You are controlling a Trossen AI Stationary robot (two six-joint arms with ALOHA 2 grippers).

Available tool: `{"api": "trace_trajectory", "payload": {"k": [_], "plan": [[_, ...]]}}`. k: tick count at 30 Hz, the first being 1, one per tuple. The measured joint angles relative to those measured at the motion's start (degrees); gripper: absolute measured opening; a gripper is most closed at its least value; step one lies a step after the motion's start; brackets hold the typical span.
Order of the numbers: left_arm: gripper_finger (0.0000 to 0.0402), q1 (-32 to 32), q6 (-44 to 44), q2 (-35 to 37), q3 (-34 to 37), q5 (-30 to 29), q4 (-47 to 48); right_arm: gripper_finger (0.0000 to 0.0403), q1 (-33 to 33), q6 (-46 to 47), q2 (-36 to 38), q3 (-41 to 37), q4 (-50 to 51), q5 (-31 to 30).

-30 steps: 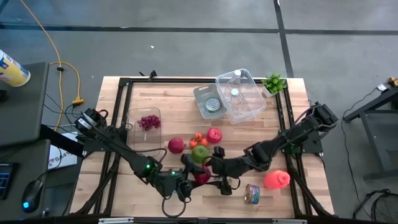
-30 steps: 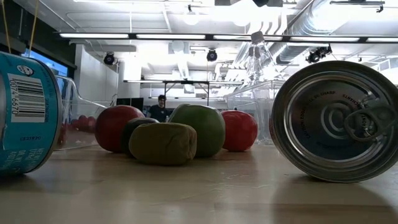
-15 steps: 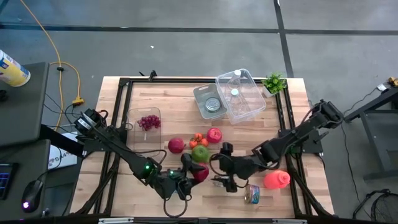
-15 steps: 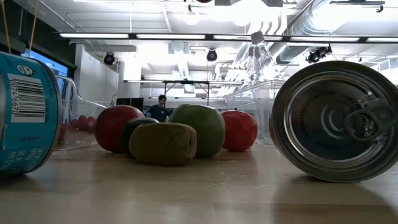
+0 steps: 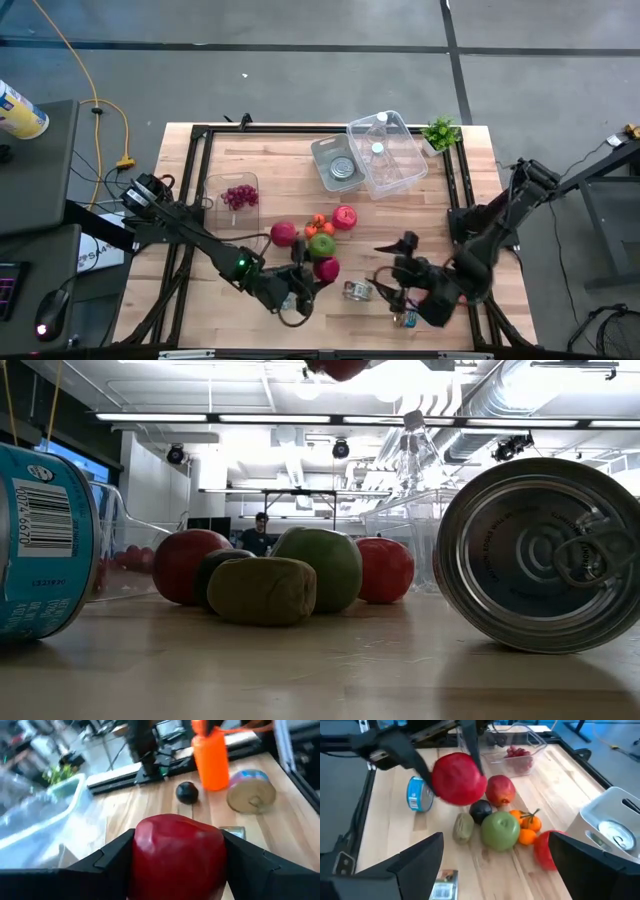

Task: Pick & Place Food Item
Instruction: Put the red tomato into the left transparent bin

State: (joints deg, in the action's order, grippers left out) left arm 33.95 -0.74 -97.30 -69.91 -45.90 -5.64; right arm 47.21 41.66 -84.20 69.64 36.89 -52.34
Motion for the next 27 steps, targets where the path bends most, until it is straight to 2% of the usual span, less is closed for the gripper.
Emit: {"api": "trace_trajectory", "payload": {"k": [4, 9, 13, 16, 19, 22, 27], "plan": [[0.024, 0.0, -14.9, 1.8, 0.0, -7.5, 3.7, 0.0346, 4.2, 3.1, 0.0, -0.3, 2.3, -3.7], [0.0239, 0.0, -20.9, 7.9, 0.0, -8.0, 15.4, 0.0345, 7.2, 3.6, 0.0, -0.3, 3.0, -6.7], [0.024, 0.8, -29.6, 16.4, 0.0, -4.5, 28.1, 0.0346, 7.7, 3.6, 0.0, -0.3, 3.1, -7.8], [0.0239, 0.9, -39.7, 22.7, 0.0, 0.4, 40.4, 0.0345, 7.6, 3.6, 0.0, -0.3, 3.2, -7.8], [0.024, 0.4, -49.4, 27.2, 0.0, 2.3, 53.7, 0.0346, 7.1, 3.6, -0.1, -0.3, 3.3, -7.7], [0.0244, 0.3, -56.3, 29.4, 0.0, 3.9, 64.8, 0.0346, 6.7, 3.6, -0.1, -0.3, 3.3, -7.6], [0.0247, 0.4, -66.2, 28.9, 0.0, 7.6, 75.7, 0.0346, 6.6, 3.4, -0.1, -0.3, 3.3, -7.7]]}}
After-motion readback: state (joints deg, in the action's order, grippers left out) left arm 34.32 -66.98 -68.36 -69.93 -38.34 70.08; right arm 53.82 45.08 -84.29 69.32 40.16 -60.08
